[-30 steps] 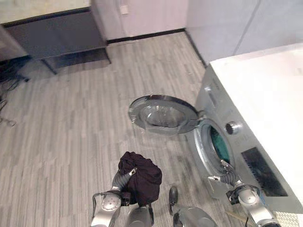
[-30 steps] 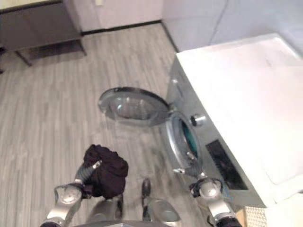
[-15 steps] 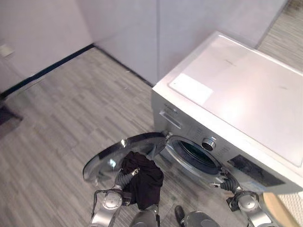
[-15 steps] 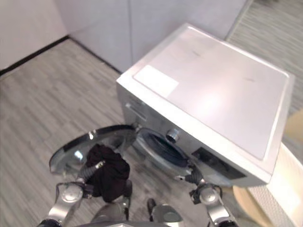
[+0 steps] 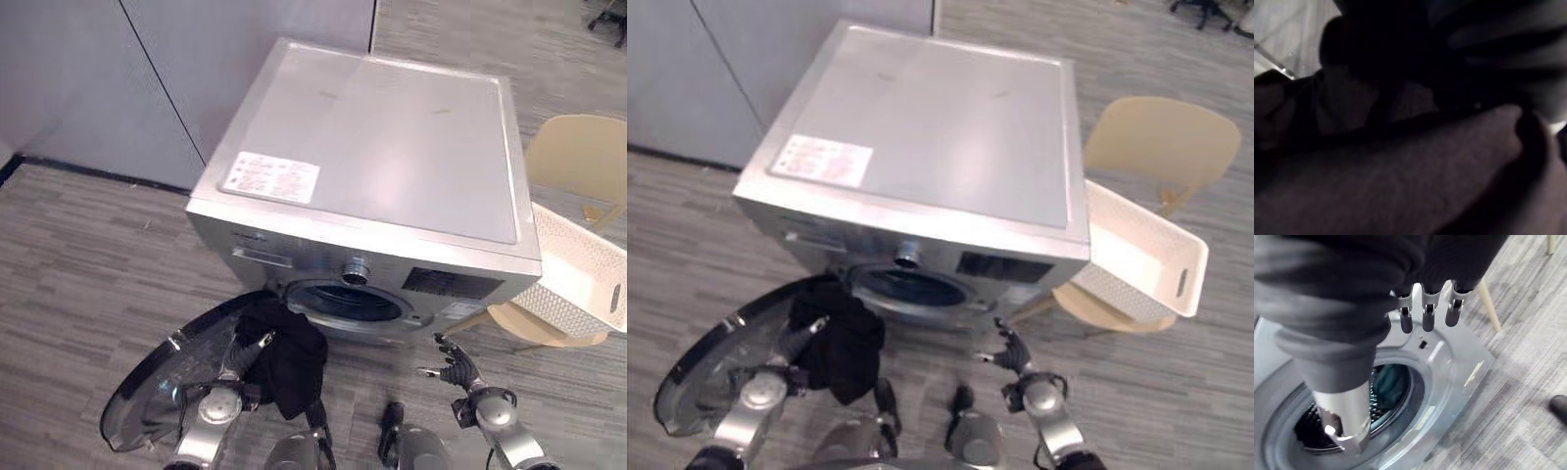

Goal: Grab the laundry basket,head to the washer,open it,put in the laundry and shut it.

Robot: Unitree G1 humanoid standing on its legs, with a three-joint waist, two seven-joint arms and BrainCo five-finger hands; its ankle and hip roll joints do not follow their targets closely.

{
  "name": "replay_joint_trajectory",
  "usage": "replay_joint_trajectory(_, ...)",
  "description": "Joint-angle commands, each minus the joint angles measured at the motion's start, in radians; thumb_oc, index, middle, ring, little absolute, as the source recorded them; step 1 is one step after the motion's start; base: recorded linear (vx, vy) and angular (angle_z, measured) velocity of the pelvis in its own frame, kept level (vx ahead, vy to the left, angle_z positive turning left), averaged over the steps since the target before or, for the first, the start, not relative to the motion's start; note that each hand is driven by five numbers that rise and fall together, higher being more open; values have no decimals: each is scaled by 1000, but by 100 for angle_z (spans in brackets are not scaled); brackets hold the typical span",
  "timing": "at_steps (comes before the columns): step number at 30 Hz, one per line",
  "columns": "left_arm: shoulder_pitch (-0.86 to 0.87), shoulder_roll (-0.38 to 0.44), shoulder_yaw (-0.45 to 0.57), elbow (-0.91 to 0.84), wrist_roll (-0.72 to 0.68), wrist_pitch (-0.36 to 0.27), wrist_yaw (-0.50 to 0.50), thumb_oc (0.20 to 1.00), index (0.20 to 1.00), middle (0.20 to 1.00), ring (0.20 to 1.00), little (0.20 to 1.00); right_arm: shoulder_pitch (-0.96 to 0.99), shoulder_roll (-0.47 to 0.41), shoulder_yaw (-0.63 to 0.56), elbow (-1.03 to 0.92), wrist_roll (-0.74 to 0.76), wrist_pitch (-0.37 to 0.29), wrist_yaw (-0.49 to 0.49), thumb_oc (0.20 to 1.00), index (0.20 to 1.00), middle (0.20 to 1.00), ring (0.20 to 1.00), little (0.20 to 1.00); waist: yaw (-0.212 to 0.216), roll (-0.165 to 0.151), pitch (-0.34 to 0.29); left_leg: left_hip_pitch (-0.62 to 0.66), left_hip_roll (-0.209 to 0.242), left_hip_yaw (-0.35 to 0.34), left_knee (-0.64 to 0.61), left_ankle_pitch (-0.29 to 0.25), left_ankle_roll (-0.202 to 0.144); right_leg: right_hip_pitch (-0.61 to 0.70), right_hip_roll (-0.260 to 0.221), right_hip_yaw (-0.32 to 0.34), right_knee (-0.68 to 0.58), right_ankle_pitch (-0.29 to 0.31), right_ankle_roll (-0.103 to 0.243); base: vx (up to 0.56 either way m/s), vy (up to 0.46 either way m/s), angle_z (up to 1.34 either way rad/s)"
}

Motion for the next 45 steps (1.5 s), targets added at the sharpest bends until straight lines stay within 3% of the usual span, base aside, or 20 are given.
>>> replay_joint_trajectory(1, -128, -22, 13, -41, -73, -84, 77, 200, 200, 200, 200, 200, -86, -61, 21, -31, 39, -37, -56, 1000, 1000, 1000, 1000, 1000, 16, -11, 113, -133, 81, -184, 256, -109, -54, -14, 26, 34, -105, 68, 0, -280, -88, -37)
replay_joint_trajectory(3, -201, -28, -3, -31, -86, -97, 117, 200, 200, 200, 200, 200, -122, -70, 21, -32, 61, -45, -84, 1000, 1000, 1000, 1000, 1000, 17, -18, 147, -226, 52, -284, 305, -80, -67, -92, 19, 30, -69, 82, -15, -345, -69, -58)
replay_joint_trajectory(5, -280, -19, -9, -29, -87, -109, 165, 200, 200, 200, 200, 200, -155, -75, 12, -51, 80, -58, -110, 1000, 1000, 1000, 1000, 1000, 0, -16, 179, -305, 32, -349, 360, -87, -72, -191, 16, 45, 9, 78, -13, -216, 39, -59)
replay_joint_trajectory(6, -357, -1, -12, -38, -86, -114, 201, 200, 200, 200, 200, 200, -183, -83, -4, -79, 98, -69, -134, 1000, 1000, 1000, 1000, 1000, -18, -4, 199, -389, 41, -347, 433, -133, -67, -306, 20, 78, 115, 38, -9, -186, 119, -16)
replay_joint_trajectory(8, -402, 9, -11, -33, -83, -117, 220, 200, 200, 200, 200, 200, -196, -86, -11, -93, 109, -70, -143, 1000, 1000, 1000, 1000, 1000, -26, -3, 209, -438, 46, -331, 468, -142, -62, -365, 17, 94, 168, 29, -13, -160, 120, -13)
replay_joint_trajectory(10, -558, 76, 2, -45, -69, -126, 288, 200, 200, 200, 200, 200, -223, -91, -38, -163, 134, -108, -176, 1000, 1000, 1000, 1000, 1000, -55, 0, 220, -645, 77, -309, 642, -193, -41, -577, 10, 138, 336, -11, -25, -204, 139, -28)
replay_joint_trajectory(12, -598, 100, 8, -36, -58, -126, 303, 200, 200, 200, 200, 200, -222, -91, -47, -178, 135, -118, -181, 1000, 1000, 1000, 1000, 1000, -64, 0, 215, -697, 87, -304, 688, -208, -38, -634, 7, 146, 383, -21, -22, -79, 58, -25)
replay_joint_trajectory(16, -832, 236, -1, 39, -45, -126, 379, 200, 200, 200, 200, 200, -229, -92, -58, -231, 150, -157, -184, 1000, 1000, 1000, 1000, 1000, -104, 1, 215, -871, 104, -304, 838, -248, -24, -803, 8, 176, 515, -47, -27, -68, 69, -6)
replay_joint_trajectory(23, -1245, 449, -149, 187, -6, -108, 498, 200, 200, 200, 200, 200, -221, -140, -44, -276, 162, -204, -156, 1000, 1000, 1000, 1000, 1000, -154, 5, 197, -1052, 114, -327, 953, -277, -7, -979, 11, 203, 623, -64, -19, -2, 32, -10)
replay_joint_trajectory(24, -1303, 465, -188, 227, 2, -104, 506, 219, 219, 219, 219, 219, -227, -147, -44, -276, 170, -208, -149, 1000, 1000, 1000, 1000, 1000, -156, 2, 193, -1072, 118, -330, 963, -278, -6, -998, 11, 204, 633, -66, -18, 0, 0, 0)
replay_joint_trajectory(25, -1344, 481, -220, 260, 7, -99, 500, 645, 645, 645, 645, 645, -228, -159, -45, -283, 174, -212, -143, 1000, 1000, 1000, 1000, 1000, -161, 3, 189, -1090, 117, -331, 977, -279, -5, -1014, 13, 206, 642, -66, -17, 14, 11, 5)
replay_joint_trajectory(26, -1388, 493, -256, 289, 4, -97, 488, 1000, 1000, 1000, 1000, 1000, -232, -173, -43, -289, 182, -216, -134, 1000, 1000, 1000, 1000, 1000, -165, 3, 185, -1107, 116, -335, 991, -280, -4, -1031, 15, 208, 653, -66, -18, 10, 16, 4)
replay_joint_trajectory(30, -1484, 530, -366, 380, 19, -84, 409, 1000, 1000, 1000, 1000, 1000, -234, -217, -43, -301, 200, -219, -98, 1000, 1000, 1000, 1000, 1000, -172, 10, 169, -1152, 121, -342, 1029, -286, -2, -1077, 16, 215, 689, -69, -19, 4, 3, -1)
replay_joint_trajectory(32, -1467, 529, -368, 370, 30, -86, 399, 1000, 1000, 1000, 1000, 1000, -229, -214, -44, -301, 196, -219, -94, 1000, 1000, 1000, 1000, 1000, -167, 10, 167, -1158, 121, -344, 1033, -286, -3, -1081, 17, 214, 693, -72, -20, 0, 0, 0)
replay_joint_trajectory(39, -1289, 459, -293, 347, 26, -88, 334, 1000, 1000, 1000, 1000, 1000, -208, -195, -42, -274, 194, -212, -92, 1000, 1000, 1000, 1000, 1000, -149, 16, 136, -1148, 113, -354, 1033, -289, -5, -1072, 15, 207, 697, -81, -28, 5, -4, 1)
replay_joint_trajectory(45, -1046, 388, -179, 230, 24, -100, 284, 1000, 1000, 1000, 1000, 1000, -197, -162, -45, -239, 165, -192, -105, 1000, 1000, 1000, 1000, 1000, -123, 20, 113, -1067, 104, -343, 952, -274, -18, -995, 4, 192, 643, -78, -29, 3, -6, 5)
